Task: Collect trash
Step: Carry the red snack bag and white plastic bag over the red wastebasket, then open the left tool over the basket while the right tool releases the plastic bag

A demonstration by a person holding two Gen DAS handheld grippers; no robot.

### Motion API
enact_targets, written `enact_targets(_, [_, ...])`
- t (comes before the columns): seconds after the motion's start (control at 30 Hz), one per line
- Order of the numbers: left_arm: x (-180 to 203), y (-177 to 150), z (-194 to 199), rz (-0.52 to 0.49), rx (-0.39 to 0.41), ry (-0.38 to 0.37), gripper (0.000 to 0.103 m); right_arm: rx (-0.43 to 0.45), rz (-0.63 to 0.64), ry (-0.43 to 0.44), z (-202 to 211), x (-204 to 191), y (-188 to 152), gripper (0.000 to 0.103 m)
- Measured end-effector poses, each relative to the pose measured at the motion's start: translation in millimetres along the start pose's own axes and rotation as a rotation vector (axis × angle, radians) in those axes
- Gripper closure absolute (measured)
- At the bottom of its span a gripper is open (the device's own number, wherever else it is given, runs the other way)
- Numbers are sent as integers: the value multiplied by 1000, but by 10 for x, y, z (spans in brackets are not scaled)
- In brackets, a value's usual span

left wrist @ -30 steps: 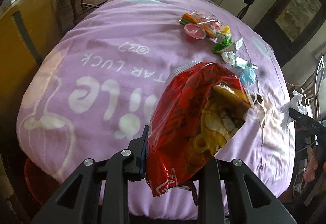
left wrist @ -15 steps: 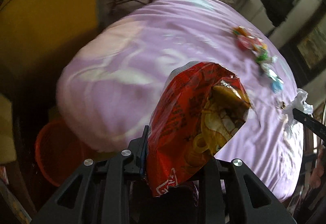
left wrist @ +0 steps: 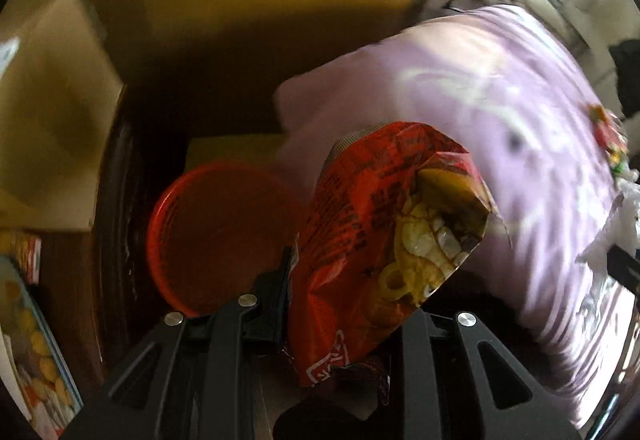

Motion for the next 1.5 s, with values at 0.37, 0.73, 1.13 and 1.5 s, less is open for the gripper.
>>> enact_targets(0.37, [-726,-310,-604,145,-142,69,77,-166,144,176,-913,-997,-9,78])
enact_targets(0.73, [-1152,-477,-1015,211,-224,113,76,-335,159,234,-1878,-1470,-223,77])
enact_targets(1.13, [-1225,-508,-1073,252,-257,158,67,-319,226,238,-2092,-1695,-224,66])
enact_targets(1.5, [-1383,-459,-871,242,-212,212,39,-218,196,220,-1902,-1466,-14,46])
Point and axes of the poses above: each gripper's, at about its wrist camera, not at the fingertips, and z roughly against the way its jaws point, x to its right, y to its top, the point moved 5 cm from there along -z, roughly the way its jaws point, and after that the axes turned 12 degrees about x, right-handed, at the moved point
